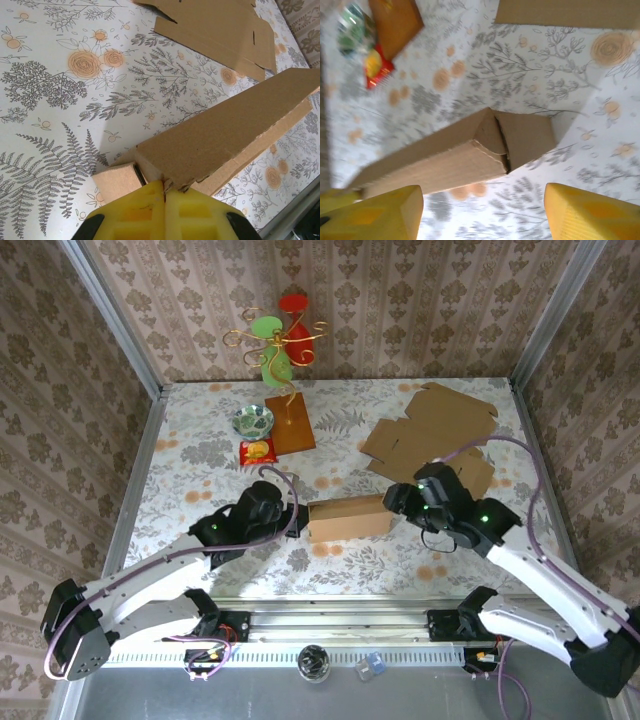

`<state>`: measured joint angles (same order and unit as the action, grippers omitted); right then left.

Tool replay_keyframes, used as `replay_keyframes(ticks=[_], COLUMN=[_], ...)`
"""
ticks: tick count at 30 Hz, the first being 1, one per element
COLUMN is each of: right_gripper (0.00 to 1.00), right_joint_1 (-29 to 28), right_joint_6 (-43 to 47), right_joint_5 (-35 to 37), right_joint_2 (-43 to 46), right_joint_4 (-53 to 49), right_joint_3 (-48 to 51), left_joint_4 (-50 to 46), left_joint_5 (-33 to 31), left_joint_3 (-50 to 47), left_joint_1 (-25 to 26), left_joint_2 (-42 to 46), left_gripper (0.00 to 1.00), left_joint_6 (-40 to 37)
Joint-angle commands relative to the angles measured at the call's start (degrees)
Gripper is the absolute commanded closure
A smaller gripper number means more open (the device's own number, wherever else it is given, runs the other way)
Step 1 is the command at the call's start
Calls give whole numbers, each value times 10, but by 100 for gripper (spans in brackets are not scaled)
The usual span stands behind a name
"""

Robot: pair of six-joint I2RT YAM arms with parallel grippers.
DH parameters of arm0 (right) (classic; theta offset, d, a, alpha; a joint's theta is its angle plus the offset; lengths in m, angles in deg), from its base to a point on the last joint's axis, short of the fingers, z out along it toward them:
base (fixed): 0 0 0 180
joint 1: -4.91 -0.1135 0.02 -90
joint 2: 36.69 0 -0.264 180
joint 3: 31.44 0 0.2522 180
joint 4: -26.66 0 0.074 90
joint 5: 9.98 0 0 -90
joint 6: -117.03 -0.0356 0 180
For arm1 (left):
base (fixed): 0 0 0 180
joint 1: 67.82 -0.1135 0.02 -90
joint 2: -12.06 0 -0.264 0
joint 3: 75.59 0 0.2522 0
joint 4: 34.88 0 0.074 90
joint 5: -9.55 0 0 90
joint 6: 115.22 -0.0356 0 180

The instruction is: Fold the paper box

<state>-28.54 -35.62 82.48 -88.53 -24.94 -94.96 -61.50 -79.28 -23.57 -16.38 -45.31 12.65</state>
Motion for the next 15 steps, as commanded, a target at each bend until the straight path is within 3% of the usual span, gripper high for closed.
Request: replay_keyframes(ticks=[1,5,9,15], right_gripper=[31,29,26,29], right_joint_1=[34,36,35,37], right_joint_6=[-273,-416,-422,-448], right_joint_5=[-89,-93,-73,-83], right_joint_2=[32,35,28,13], right_joint_4=[75,163,143,203], right_joint_3=[64,108,99,144], left_joint_4=[-81,-82,-80,-83], left_joint_5=[0,-6,-11,-15], left_joint_3=[-21,-20,-20,-17], left_joint_1=[13,20,25,32], left_joint_2=[-9,-9,-11,-12], left_gripper=[100,100,100,100], left_joint_6=[-8,-7,-6,-7])
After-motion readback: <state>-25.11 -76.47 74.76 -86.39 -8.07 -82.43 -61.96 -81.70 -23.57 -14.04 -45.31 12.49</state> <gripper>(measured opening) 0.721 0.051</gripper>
